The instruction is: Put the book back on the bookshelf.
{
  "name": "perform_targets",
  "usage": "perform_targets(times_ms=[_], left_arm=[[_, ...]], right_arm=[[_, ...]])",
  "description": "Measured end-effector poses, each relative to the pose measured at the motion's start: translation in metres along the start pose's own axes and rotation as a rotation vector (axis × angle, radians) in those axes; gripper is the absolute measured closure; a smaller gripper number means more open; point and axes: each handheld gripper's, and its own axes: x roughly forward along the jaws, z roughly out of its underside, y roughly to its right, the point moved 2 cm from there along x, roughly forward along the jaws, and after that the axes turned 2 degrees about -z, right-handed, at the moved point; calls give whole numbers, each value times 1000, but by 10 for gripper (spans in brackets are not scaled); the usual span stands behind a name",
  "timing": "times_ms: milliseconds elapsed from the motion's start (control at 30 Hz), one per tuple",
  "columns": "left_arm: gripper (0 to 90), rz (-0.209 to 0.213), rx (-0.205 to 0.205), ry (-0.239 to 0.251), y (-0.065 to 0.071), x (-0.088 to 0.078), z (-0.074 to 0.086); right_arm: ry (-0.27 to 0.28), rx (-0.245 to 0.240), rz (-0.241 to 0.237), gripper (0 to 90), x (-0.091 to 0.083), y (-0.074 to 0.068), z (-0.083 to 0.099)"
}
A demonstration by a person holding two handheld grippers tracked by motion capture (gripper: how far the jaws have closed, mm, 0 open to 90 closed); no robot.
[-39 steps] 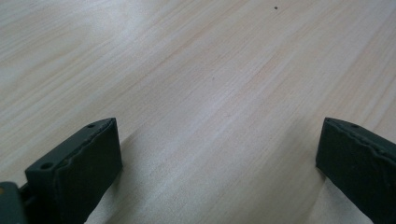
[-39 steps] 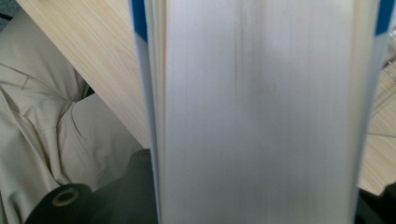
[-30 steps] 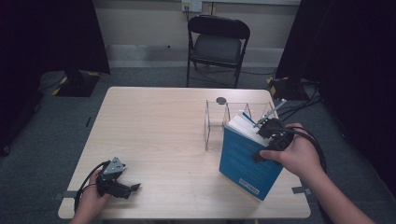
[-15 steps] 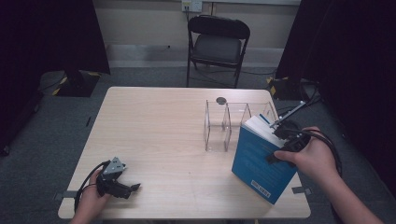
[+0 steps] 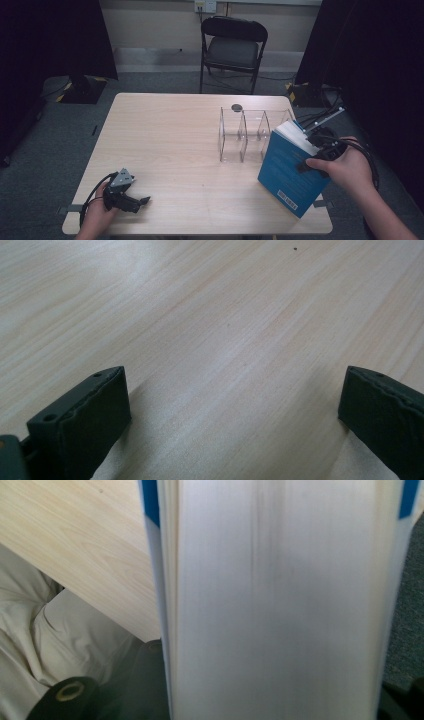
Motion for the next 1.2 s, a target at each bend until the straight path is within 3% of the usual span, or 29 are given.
perform_targets(times_ms=[433, 567, 1200], left_arm=[[0, 0, -1, 0, 0, 0, 0], [0, 0, 0, 0, 0, 0, 0], [0, 0, 0, -1, 0, 0, 0]], right_arm=[[9, 55, 32, 616, -4, 20, 5], [-8, 107, 39, 617, -6, 24, 5], [2, 164, 81, 617, -7, 36, -5]])
